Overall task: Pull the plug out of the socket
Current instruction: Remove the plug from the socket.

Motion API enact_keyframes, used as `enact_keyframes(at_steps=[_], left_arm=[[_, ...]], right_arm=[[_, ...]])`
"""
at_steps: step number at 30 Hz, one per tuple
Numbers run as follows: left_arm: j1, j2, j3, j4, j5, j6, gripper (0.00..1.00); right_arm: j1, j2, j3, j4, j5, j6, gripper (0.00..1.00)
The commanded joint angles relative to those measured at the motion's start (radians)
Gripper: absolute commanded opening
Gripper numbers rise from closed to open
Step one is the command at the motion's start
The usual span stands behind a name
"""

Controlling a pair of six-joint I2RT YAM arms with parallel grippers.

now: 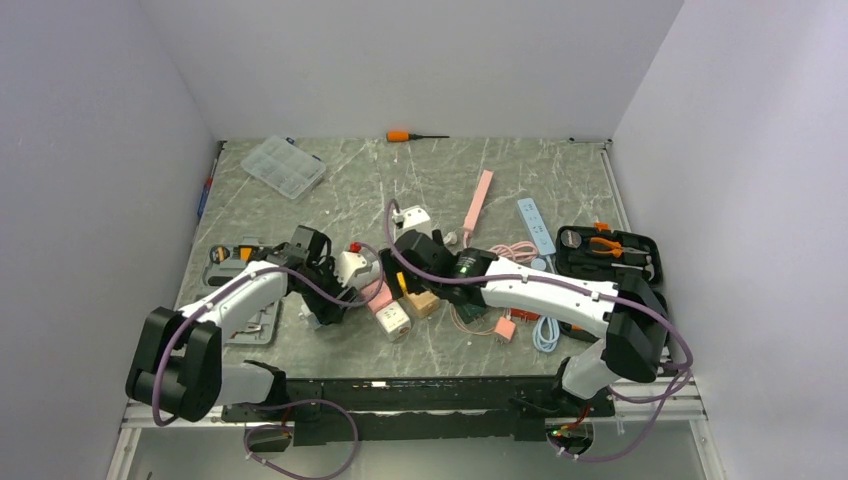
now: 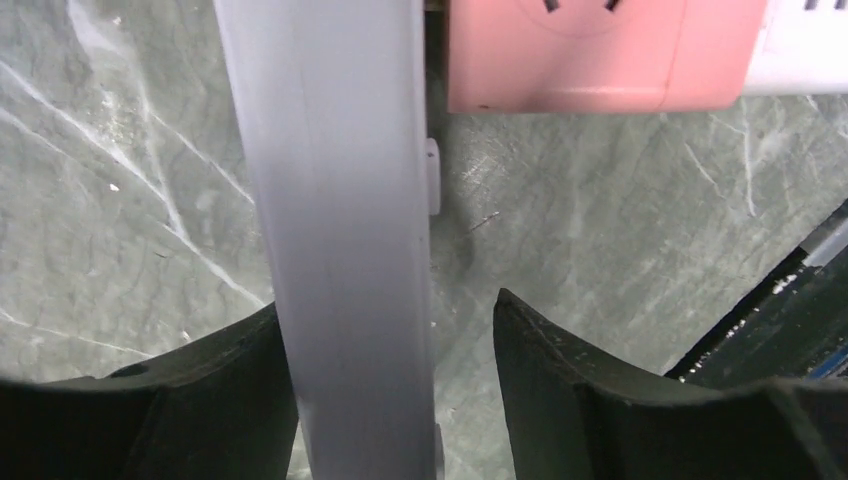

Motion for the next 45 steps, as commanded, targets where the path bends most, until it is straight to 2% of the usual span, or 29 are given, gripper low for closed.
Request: enact_keyframes(at_steps=[1,3,5,11,19,23,25,29,34,40,45], left_arm=[[0.005,0.027,0.023,0.063,0.018,0.015,0.58],[0.011,0.027,0.024,0.086,-0.011,0.003,0.38],[0.025,0.018,0.027,0.095,-0.018,-0.001,0.24],[0.058,-0.031,0.041,0.091,-0.016,-0.004,0.00],[0.067,-0.112,0.210,-0.019,0.016,-0.013,0.00],[0.066,-0.102,0.294,-0.090,0.010,-0.034,0.00],[0.066,-0.101,0.286,-0.092,0.025,-0.033,0.00],[0.063,-0.108,0.227,-0.055,0.032,-0.040,0.00],[0.063,-0.121,0.229,-0.066,0.044,-0.040,0.00],[0.063,-0.120,0.276,-0.094,0.048,-0.048,0.00],[0.062,-0.112,0.287,-0.106,0.067,-0.050,0.00]], right_arm=[[0.046,0.027,0.042,0.028,0.030,0.014,0.82],[0.048,0.026,0.032,0.035,0.037,0.028,0.82],[0.048,0.018,0.020,0.037,0.047,0.045,0.82],[0.044,-0.058,-0.050,0.069,0.075,0.053,0.85],[0.038,-0.181,-0.168,0.118,0.086,0.082,0.91],[0.038,-0.257,-0.239,0.242,0.018,0.032,0.91],[0.038,-0.257,-0.258,0.308,-0.039,0.002,0.90],[0.039,-0.187,-0.235,0.408,-0.153,-0.047,0.88],[0.039,-0.079,-0.193,0.528,-0.216,-0.085,0.87],[0.038,0.047,-0.118,0.564,-0.261,-0.113,0.87],[0.027,0.129,-0.081,0.568,-0.270,-0.124,0.94]])
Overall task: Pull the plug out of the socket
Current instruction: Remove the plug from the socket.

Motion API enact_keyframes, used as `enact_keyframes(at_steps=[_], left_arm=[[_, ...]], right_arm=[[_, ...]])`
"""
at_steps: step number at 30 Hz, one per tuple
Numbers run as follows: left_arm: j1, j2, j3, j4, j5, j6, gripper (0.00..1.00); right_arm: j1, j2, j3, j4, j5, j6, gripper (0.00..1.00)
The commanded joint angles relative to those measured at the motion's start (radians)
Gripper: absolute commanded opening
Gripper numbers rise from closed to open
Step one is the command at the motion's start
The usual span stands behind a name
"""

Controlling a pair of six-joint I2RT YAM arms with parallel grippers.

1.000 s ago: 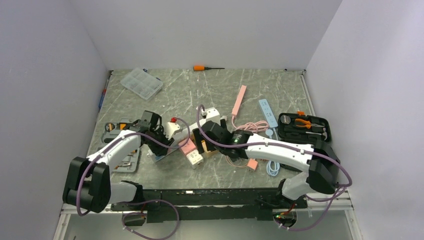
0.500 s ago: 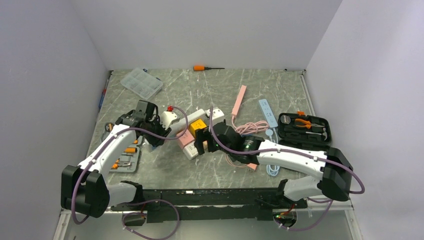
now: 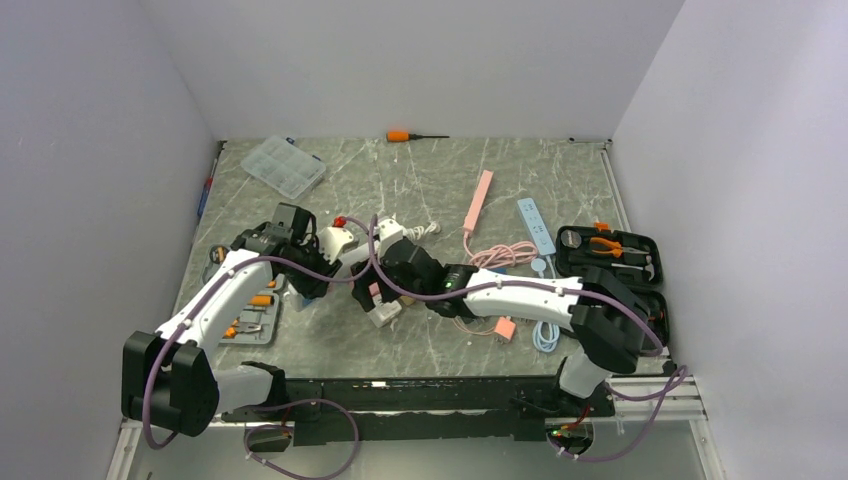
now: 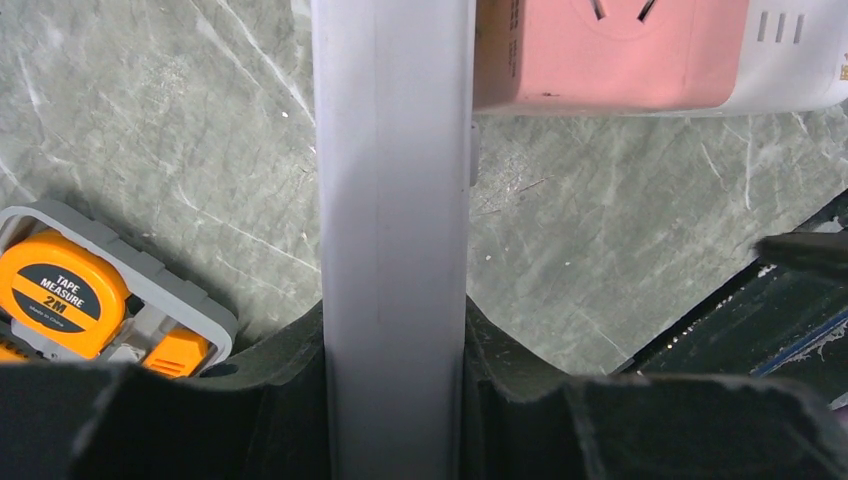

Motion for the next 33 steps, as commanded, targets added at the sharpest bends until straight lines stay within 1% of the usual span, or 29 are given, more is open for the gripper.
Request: enact_keyframes(at_steps=[1,5,11,15,18,25,33], left_arm=[[-0.005,-0.047,0.090,0.084,0.143,-0.025,0.00],[-0.012,-0.028,0.115,0.050,0.140,-0.018,0.00],[-0.015,-0.038,0.128,0.049,0.149,-0.022,0.00],[-0.015,-0.031,0.164,0.022,0.142,-0.012,0.00],[-0.015,-0.034,0.181,0.010,0.136,-0.003,0.00],[-0.016,-0.031,0.181,0.011,0.146,-0.016,0.00],[-0.015,-0.030,0.181,0.014,0.141,-0.028,0.00]], right_arm=[[-0.011,0.054,0.064,0.069,-0.034,-0.038,0.96],[-0.013,0.119,0.115,0.045,-0.030,-0.058,0.97],[-0.015,0.183,0.131,0.065,-0.034,-0.073,0.97],[-0.015,0.176,0.057,0.151,-0.032,-0.067,0.95],[-0.016,0.181,0.035,0.170,-0.045,-0.059,0.95],[-0.016,0.076,-0.107,0.312,-0.093,-0.036,0.97],[-0.019,-0.075,-0.242,0.431,-0.082,-0.032,1.00]])
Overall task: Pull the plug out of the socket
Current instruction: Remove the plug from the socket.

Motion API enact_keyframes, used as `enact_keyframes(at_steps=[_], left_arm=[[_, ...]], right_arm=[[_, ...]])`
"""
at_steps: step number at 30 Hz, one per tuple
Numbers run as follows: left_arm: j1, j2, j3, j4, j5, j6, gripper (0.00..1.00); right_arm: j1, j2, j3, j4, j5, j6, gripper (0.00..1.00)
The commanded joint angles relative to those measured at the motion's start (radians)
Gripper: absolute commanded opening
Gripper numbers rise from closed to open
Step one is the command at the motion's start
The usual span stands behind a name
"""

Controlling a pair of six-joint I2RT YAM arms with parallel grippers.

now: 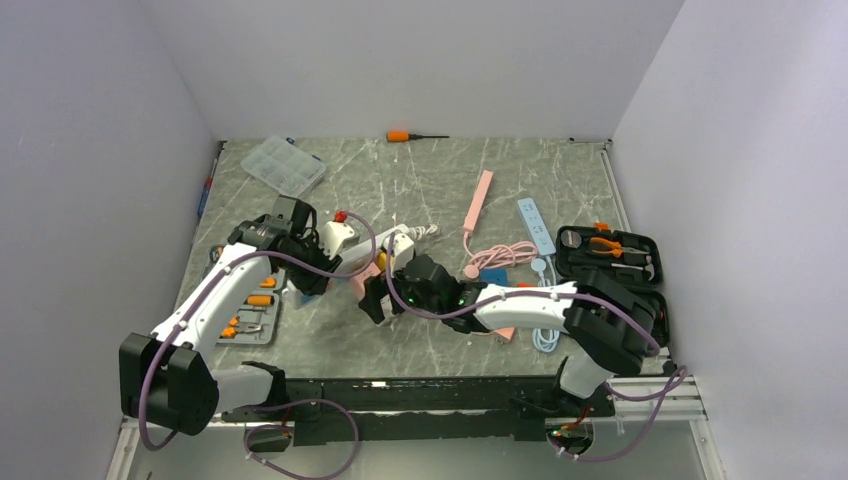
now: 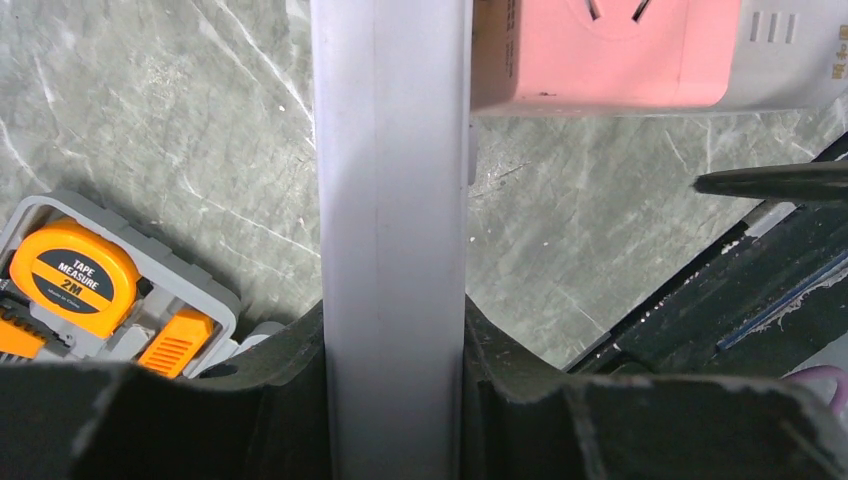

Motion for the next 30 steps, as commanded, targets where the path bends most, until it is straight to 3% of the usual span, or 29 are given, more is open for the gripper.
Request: enact_keyframes(at_steps=[1,24,26,30], left_arm=[[-0.004,-0.037,0.090,0.125,0.139,-0.022,0.00],[-0.012,-0.071,0.164,0.064,0.198,-0.069,0.00],[-0.013,-0.073,0.170,0.058,0.195,-0.069,0.00],[-0.014,-0.080,0.175,0.059,0.178,-0.065,0.00]], right_arm=[[-0.004,-0.100,-0.035,0.101,-0.009,0.002,1.00],[-0.072,0.118,0.159,0.078,-0.127,-0.011,0.91],[-0.072,0.135,0.175,0.062,-0.133,-0.007,0.88],[-0.073,0.154,0.182,0.042,-0.136,-0.001,0.69]])
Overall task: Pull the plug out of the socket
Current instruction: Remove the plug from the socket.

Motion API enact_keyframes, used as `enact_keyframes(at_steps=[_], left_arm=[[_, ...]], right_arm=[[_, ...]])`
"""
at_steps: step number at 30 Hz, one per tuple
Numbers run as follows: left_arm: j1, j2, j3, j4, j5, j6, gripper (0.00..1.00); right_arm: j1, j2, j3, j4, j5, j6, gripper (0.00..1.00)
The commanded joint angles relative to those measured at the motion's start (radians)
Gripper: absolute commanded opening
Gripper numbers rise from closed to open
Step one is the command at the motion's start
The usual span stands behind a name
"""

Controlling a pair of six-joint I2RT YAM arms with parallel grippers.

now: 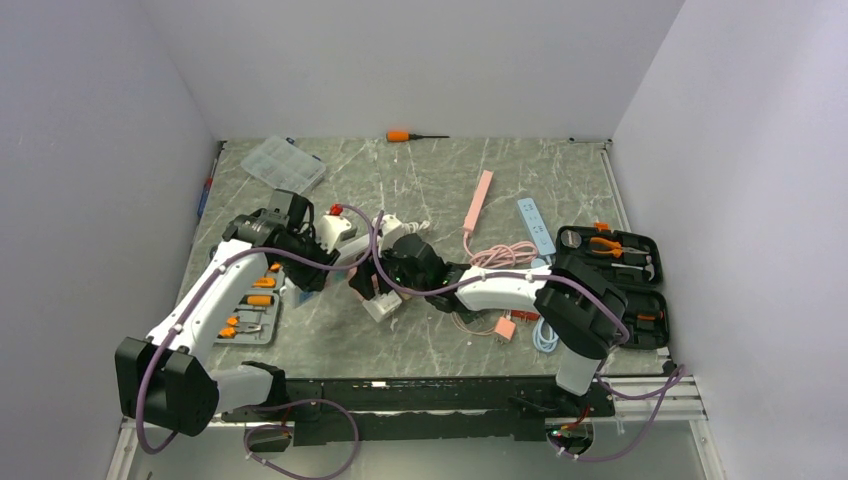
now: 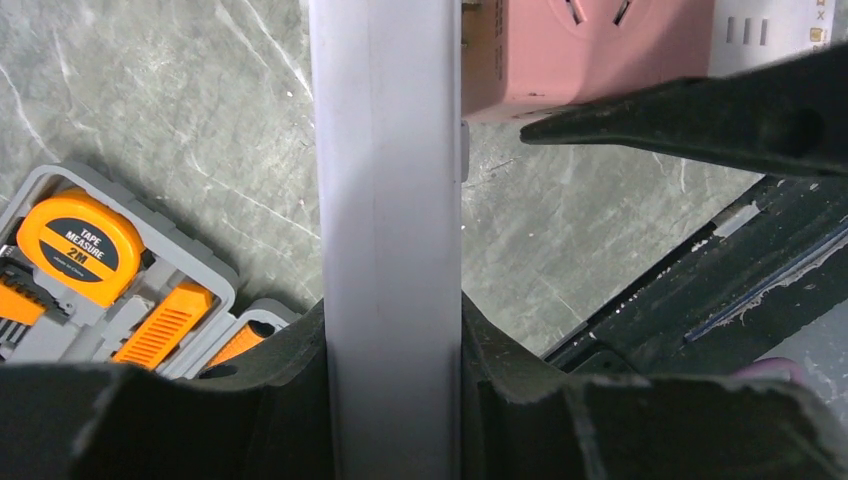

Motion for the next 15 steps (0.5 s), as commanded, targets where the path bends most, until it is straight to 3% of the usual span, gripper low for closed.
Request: enact_keyframes(at_steps=[1,4,8,12,15], left_arm=[[-0.013,-0.078,0.107,0.118,0.177,-0.010,0.00],[-0.013,-0.078,0.110,0.125,0.180,-0.016,0.00],[-0.015,-0.083,0.093,0.156,0.131,-0.025,0.00],[-0.038,-0.086,0.039,0.256,-0.112,-0.043,0.00],[-0.041,-0.078,0.014,0.308,-0.217,-0.038,0.00]], right_arm=[[-0.003,0.027,0.041,-0.009,-0.039,0.003,0.67],[-0.003,0.040,0.049,-0.019,-0.047,0.006,0.64],[-0.003,0.034,0.060,-0.040,-0.077,0.011,0.46],[-0.003,0.003,0.042,-0.062,-0.090,0.014,0.31],[-0.002,-0.021,0.013,-0.069,-0.079,0.024,0.24]])
